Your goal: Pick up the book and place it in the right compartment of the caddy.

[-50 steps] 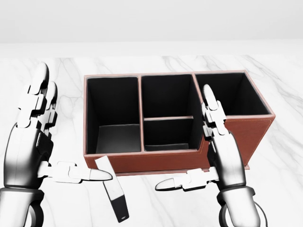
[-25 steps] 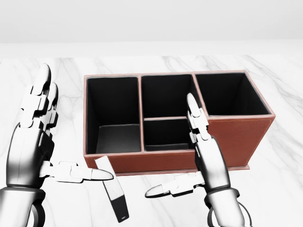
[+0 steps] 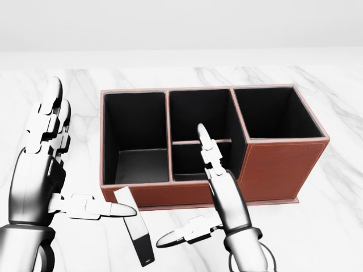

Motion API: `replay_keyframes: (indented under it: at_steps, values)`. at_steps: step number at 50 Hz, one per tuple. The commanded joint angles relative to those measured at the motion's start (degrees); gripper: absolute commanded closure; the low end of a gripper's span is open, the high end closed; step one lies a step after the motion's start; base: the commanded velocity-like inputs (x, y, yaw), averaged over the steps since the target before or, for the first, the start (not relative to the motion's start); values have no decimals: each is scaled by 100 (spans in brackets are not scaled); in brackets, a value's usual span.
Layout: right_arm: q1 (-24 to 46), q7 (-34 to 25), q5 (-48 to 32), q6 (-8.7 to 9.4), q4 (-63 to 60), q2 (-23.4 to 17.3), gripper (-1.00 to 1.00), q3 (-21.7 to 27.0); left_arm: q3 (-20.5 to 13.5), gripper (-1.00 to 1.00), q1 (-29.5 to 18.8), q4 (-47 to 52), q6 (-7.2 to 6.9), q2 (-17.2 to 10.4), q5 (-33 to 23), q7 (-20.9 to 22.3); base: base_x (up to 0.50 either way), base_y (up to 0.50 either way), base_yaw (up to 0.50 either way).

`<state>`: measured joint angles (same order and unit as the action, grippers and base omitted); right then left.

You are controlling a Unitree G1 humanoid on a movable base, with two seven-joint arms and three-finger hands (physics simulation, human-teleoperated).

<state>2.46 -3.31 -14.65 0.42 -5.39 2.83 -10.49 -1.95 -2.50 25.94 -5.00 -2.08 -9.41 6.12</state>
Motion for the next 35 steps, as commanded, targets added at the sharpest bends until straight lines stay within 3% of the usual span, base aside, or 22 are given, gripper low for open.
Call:
replay_keyframes:
  at_steps: [1,12,21,35]
  values:
    - [104,28,-107,-124,305,87,-100,-118,-3,-100,-26,65,0,-2,21,1,0,0,0]
    - [52,79,-211,-281,552,156,-100,-258,-21,-100,-8,11,0,-10,40,9,0,0,0]
    - [43,145,-210,-528,911,187,-100,-274,-19,-100,-4,18,0,-8,41,4,0,0,0]
    - [61,300,-166,-542,1463,297,-100,-360,-15,-100,-10,44,0,-5,36,7,0,0,0]
